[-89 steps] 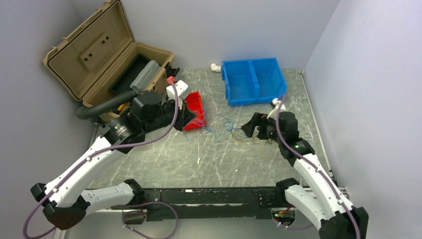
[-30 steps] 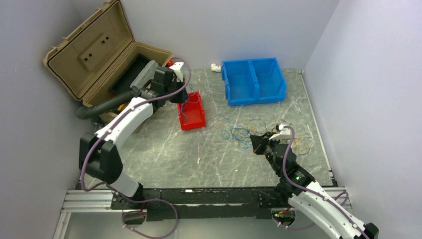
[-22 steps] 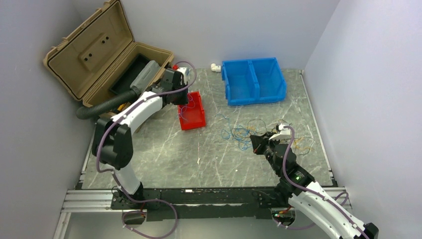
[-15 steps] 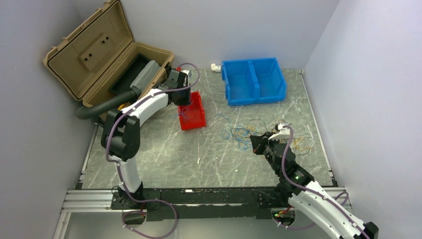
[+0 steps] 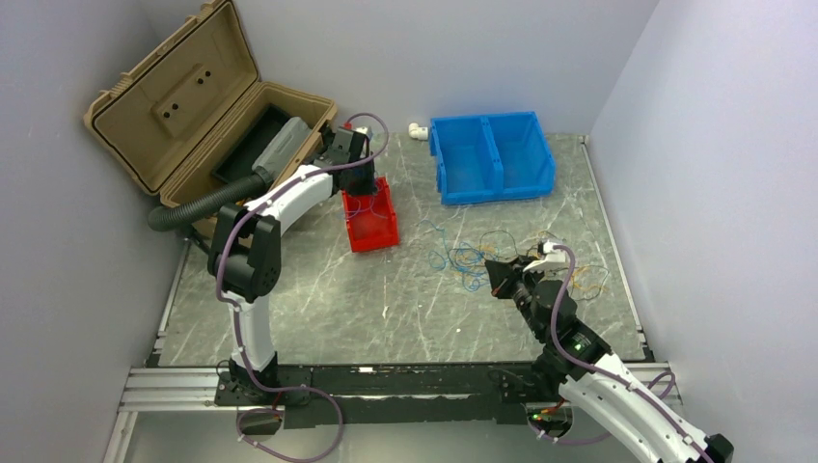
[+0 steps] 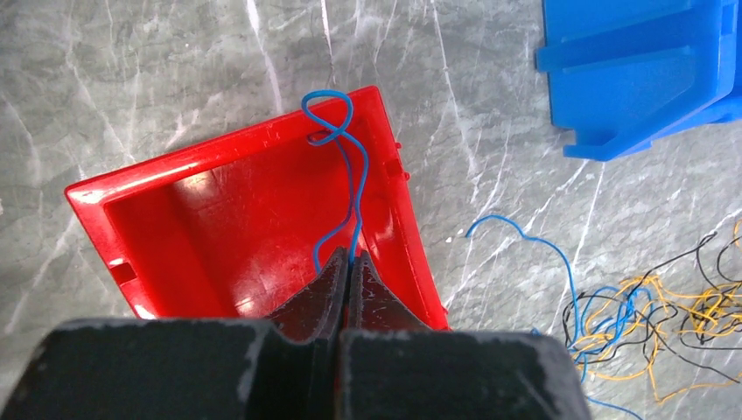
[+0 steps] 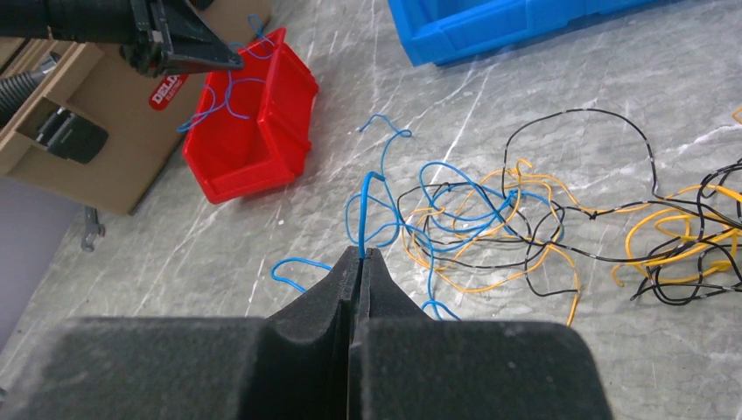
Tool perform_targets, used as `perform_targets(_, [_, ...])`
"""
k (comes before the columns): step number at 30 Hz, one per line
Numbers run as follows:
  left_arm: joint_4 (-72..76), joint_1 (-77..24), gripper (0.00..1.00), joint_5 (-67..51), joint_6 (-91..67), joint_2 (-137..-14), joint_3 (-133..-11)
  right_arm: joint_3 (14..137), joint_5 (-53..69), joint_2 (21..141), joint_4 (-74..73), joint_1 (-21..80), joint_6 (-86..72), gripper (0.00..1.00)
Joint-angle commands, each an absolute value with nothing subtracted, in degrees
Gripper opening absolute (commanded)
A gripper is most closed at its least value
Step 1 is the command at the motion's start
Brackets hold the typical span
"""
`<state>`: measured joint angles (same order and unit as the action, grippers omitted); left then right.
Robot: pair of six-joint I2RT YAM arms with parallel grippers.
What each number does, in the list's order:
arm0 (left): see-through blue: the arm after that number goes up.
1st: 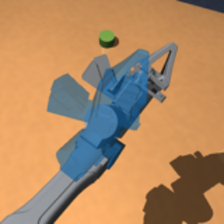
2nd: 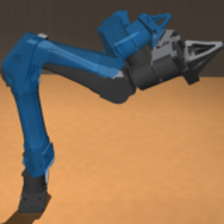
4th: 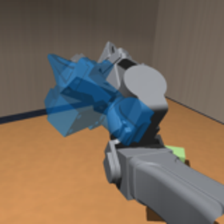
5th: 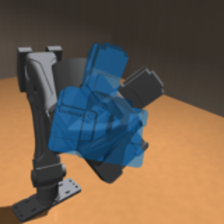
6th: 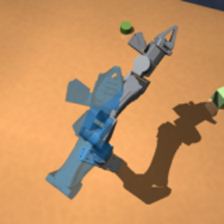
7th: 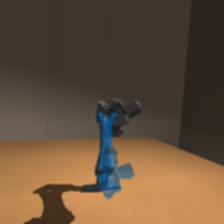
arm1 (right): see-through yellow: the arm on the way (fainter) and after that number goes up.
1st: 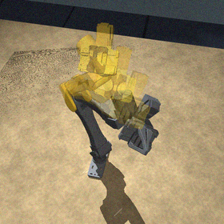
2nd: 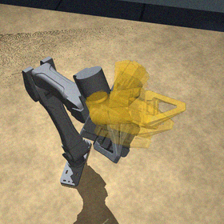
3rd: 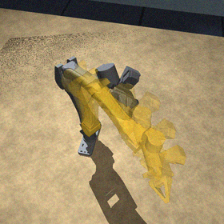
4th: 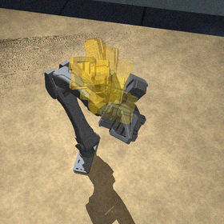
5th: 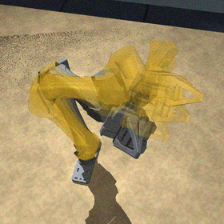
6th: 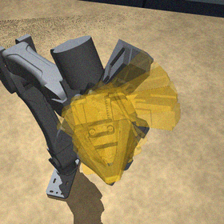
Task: Untangle the cables
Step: Place the cable in the bin.
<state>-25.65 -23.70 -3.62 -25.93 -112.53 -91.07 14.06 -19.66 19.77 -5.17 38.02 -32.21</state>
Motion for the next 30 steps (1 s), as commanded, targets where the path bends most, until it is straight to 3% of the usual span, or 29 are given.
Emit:
perform_targets(1, [-20.24, -24.59, 0.02, -2.69, -31.37, -111.17, -88.49, 14.17, -20.84, 18.37, -4.01, 38.15, -32.77, 0.00])
perform_targets(12, [-12.38, -26.46, 0.00, 3.72, -40.63, -104.82, -79.36, 15.50, -20.10, 18.83, -4.52, 38.25, -32.72, 0.00])
perform_targets(24, [-18.99, -25.66, 0.00, 6.87, -37.01, -104.09, -79.79, 16.14, -19.81, 18.97, -4.61, 38.19, -32.98, 0.00])
perform_targets(28, [-17.71, -25.71, 0.07, 6.31, -37.16, -103.27, -77.77, 16.22, -19.51, 19.76, -4.15, 38.23, -33.30, 0.00])
perform_targets(30, [-16.75, -25.62, 0.19, 5.68, -36.29, -103.17, -77.54, 16.17, -19.44, 19.86, -4.09, 38.22, -33.37, 0.00])
